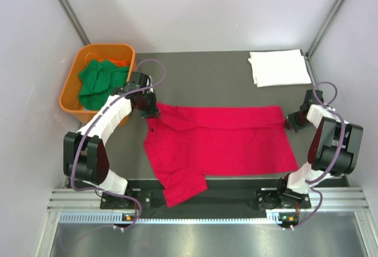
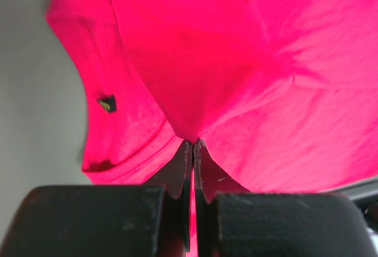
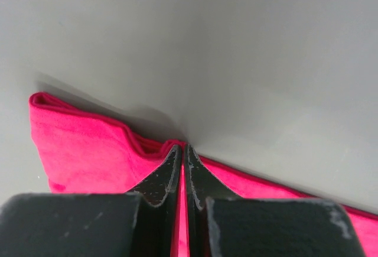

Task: Fold and stack the t-shirts
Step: Fold the tshirt

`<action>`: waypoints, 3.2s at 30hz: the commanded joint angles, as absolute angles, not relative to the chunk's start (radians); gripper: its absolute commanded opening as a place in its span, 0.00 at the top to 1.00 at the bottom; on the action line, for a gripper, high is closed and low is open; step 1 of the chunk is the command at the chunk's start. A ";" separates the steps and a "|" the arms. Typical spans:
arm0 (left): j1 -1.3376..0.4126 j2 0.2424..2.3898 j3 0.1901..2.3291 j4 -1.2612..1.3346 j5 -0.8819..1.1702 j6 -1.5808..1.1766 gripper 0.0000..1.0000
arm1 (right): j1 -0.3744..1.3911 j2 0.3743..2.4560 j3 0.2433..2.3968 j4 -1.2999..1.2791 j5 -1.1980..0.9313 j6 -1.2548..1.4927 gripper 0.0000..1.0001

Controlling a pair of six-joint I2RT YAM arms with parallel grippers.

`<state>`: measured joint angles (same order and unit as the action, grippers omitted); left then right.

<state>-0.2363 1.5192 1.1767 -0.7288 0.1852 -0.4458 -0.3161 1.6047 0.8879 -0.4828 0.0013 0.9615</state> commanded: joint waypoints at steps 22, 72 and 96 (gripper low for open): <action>-0.238 1.468 1.224 -0.867 0.119 -0.387 1.00 | -0.305 1.519 0.854 -0.535 0.006 0.827 1.00; -0.284 1.825 1.087 -0.526 0.044 -0.560 0.67 | -0.167 1.778 0.968 -0.183 -0.006 0.609 0.73; -0.164 1.738 1.473 -0.600 0.372 -0.502 0.49 | -0.179 2.026 1.330 -0.331 0.043 0.600 0.72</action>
<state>-0.2024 1.8111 1.5139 -0.6445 0.2146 -0.4885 -0.1734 1.9766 1.2945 -0.2302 0.0067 0.6167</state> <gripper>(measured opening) 0.512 0.276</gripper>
